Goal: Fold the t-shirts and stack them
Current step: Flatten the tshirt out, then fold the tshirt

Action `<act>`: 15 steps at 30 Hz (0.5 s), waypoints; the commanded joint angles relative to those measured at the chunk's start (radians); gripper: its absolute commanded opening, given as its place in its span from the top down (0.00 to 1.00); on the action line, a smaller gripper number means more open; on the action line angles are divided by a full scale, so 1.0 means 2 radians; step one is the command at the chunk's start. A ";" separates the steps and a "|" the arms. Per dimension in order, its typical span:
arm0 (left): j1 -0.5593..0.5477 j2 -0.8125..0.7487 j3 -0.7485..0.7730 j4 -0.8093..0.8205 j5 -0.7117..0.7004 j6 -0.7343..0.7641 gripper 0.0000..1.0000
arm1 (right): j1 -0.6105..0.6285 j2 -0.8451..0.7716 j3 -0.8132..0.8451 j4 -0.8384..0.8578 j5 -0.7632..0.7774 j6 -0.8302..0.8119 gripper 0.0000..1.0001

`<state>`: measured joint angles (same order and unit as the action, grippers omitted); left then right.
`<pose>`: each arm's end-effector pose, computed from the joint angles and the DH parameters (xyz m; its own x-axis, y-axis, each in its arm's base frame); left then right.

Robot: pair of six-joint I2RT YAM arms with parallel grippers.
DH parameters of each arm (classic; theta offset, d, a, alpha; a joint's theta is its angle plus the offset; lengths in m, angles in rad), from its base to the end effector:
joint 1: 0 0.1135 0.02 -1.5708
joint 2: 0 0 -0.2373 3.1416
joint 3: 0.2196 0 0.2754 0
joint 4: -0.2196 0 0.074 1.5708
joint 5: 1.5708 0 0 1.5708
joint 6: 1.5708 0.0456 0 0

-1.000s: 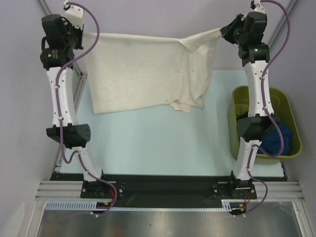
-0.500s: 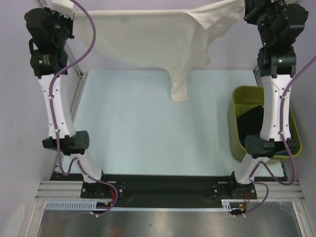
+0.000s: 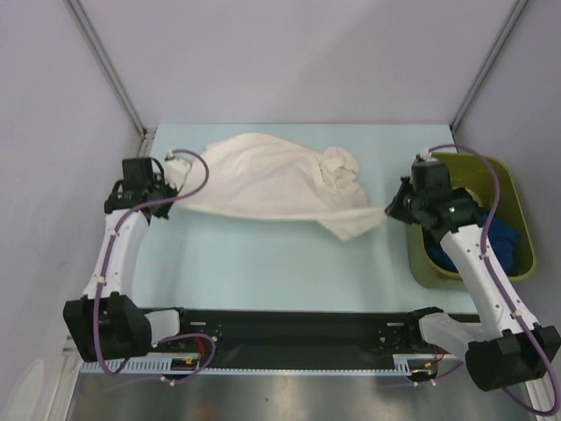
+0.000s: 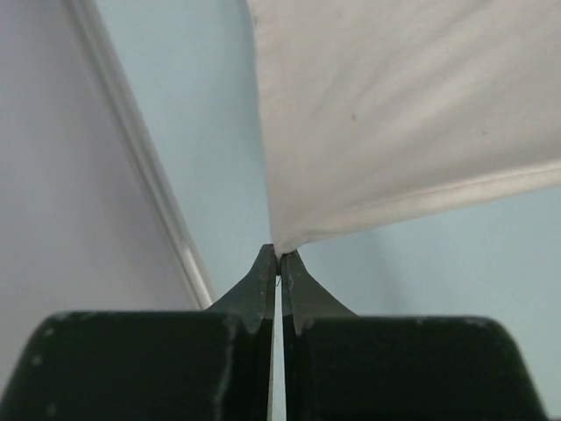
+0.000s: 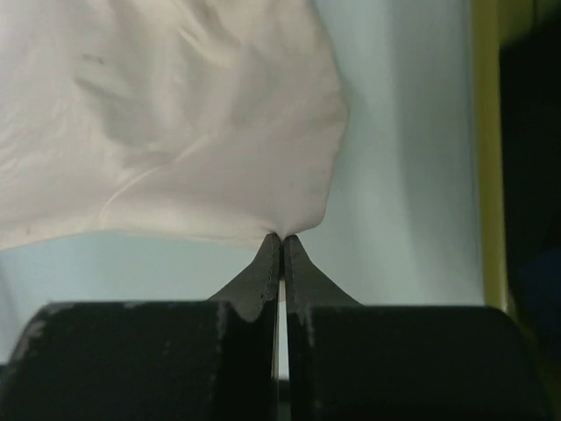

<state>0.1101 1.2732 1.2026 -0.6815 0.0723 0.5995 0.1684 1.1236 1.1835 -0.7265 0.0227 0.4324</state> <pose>0.3085 0.0308 0.2996 -0.5929 0.5007 -0.6308 0.3360 0.8656 0.3713 0.2724 0.0453 0.3295 -0.6163 0.3202 -0.7195 0.1193 0.9410 0.3166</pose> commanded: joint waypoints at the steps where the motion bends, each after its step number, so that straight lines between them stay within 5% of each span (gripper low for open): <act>1: 0.009 -0.088 -0.095 -0.020 -0.012 0.045 0.99 | 0.045 -0.060 -0.059 -0.094 0.028 0.081 1.00; 8: 0.013 -0.166 -0.268 -0.053 -0.021 0.100 1.00 | 0.158 -0.081 -0.177 -0.147 0.006 0.166 1.00; 15: 0.065 -0.211 -0.296 -0.076 -0.043 0.169 1.00 | 0.190 -0.082 -0.173 -0.209 0.005 0.167 1.00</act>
<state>0.1963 0.8913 0.6128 -0.8303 0.0277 0.8333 0.5392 0.9859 0.7952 -1.0534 0.0067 0.7380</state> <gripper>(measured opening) 0.011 0.017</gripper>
